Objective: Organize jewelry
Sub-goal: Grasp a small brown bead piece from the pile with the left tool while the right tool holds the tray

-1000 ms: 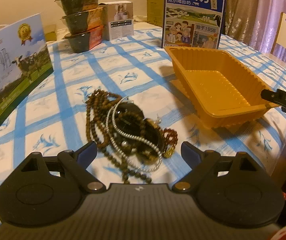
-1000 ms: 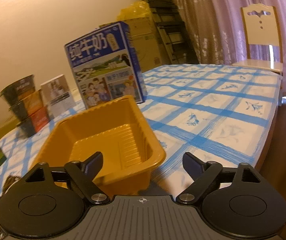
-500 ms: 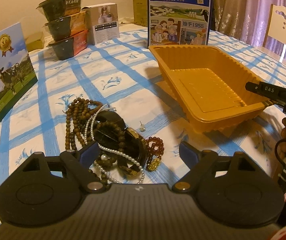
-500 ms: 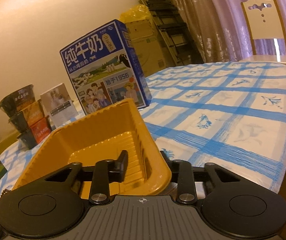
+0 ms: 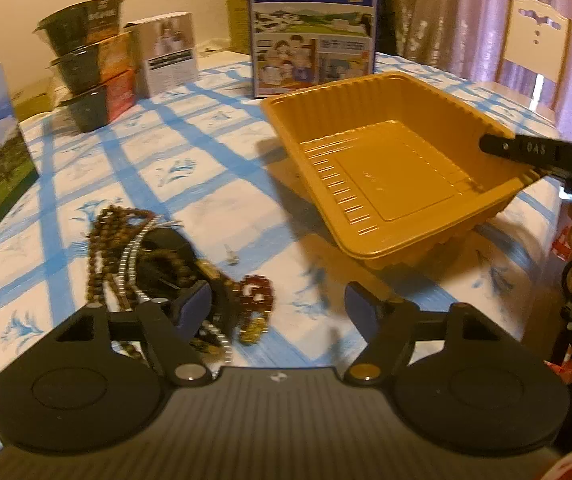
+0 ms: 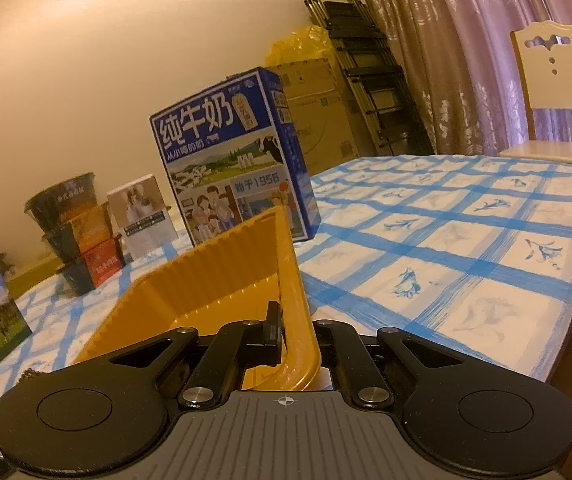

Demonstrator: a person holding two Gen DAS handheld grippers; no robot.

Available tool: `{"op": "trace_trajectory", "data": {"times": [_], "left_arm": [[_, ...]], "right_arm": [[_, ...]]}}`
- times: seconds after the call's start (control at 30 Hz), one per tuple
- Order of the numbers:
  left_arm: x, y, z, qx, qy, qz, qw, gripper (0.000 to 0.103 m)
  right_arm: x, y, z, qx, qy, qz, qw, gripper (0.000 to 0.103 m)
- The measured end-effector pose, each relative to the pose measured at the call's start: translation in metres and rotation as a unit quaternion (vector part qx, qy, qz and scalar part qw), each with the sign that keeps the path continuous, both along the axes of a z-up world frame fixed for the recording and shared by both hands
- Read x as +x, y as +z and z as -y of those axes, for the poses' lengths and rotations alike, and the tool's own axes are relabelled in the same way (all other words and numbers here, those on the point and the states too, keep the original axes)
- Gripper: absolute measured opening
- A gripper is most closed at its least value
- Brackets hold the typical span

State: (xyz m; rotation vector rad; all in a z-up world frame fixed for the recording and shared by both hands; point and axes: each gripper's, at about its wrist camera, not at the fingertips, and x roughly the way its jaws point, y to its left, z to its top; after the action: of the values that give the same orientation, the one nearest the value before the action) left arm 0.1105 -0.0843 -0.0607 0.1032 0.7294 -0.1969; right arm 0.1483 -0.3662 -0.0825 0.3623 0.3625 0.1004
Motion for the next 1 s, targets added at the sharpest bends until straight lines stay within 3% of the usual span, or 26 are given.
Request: {"op": "trace_trajectory", "data": {"times": [0.13, 0.37, 0.43, 0.67, 0.8, 1.0], "left_arm": [[0.001, -0.005, 0.011, 0.001, -0.023, -0.002, 0.9997, 0.047], [0.014, -0.016, 0.015, 0.015, -0.019, -0.006, 0.9997, 0.033], [0.018, -0.019, 0.013, 0.020, -0.012, -0.011, 0.9997, 0.024], [0.027, -0.026, 0.006, 0.026, 0.004, -0.020, 0.9995, 0.023], [0.029, -0.027, 0.006, 0.030, 0.002, -0.014, 0.9994, 0.005], [0.027, -0.010, -0.004, 0.010, 0.008, -0.002, 0.9999, 0.004]], "right_arm": [[-0.006, 0.005, 0.004, -0.002, 0.005, -0.002, 1.000, 0.005], [-0.009, 0.005, 0.013, 0.008, -0.003, -0.006, 1.000, 0.006], [-0.009, 0.004, 0.014, 0.012, -0.002, -0.008, 1.000, 0.006], [-0.009, 0.003, 0.013, 0.014, 0.005, -0.008, 1.000, 0.006], [-0.008, 0.003, 0.011, 0.014, 0.010, -0.011, 1.000, 0.006], [-0.008, 0.002, 0.009, 0.013, 0.016, -0.012, 1.000, 0.006]]}}
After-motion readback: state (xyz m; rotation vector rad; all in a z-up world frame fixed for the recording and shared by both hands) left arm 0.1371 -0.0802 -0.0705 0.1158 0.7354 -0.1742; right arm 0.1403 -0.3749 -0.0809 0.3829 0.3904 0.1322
